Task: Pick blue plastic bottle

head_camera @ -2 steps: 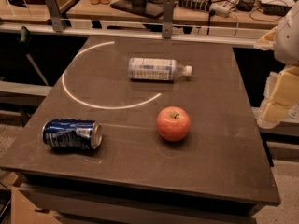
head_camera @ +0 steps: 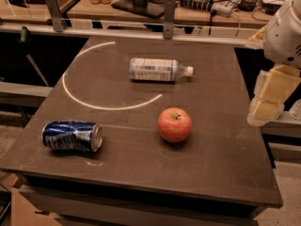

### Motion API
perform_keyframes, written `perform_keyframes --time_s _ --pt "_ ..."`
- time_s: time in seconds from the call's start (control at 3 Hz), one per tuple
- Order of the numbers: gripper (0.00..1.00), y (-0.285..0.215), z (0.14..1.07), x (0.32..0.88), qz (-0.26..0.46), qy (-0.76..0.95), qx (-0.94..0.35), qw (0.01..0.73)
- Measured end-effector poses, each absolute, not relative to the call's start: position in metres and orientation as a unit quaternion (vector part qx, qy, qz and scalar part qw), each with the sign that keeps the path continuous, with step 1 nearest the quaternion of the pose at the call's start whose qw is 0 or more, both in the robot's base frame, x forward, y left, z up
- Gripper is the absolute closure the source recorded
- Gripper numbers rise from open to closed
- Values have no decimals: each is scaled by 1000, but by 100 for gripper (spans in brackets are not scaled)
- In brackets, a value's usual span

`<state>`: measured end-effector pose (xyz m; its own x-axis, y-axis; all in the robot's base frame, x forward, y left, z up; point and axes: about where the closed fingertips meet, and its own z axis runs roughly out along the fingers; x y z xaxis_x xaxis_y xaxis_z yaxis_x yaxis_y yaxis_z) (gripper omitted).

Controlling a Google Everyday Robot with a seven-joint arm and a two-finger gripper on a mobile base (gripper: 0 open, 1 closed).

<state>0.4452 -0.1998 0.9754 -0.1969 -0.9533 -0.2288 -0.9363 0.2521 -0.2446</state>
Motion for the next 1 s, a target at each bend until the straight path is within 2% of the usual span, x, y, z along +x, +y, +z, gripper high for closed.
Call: perform_keyframes --time_s 0.33,0.67,1.0 --pt "0 -165 962 463 -11 761 -622 182" --pt "0 -106 930 506 -37 749 -634 189" --pt "0 -106 930 506 -37 749 -634 189"
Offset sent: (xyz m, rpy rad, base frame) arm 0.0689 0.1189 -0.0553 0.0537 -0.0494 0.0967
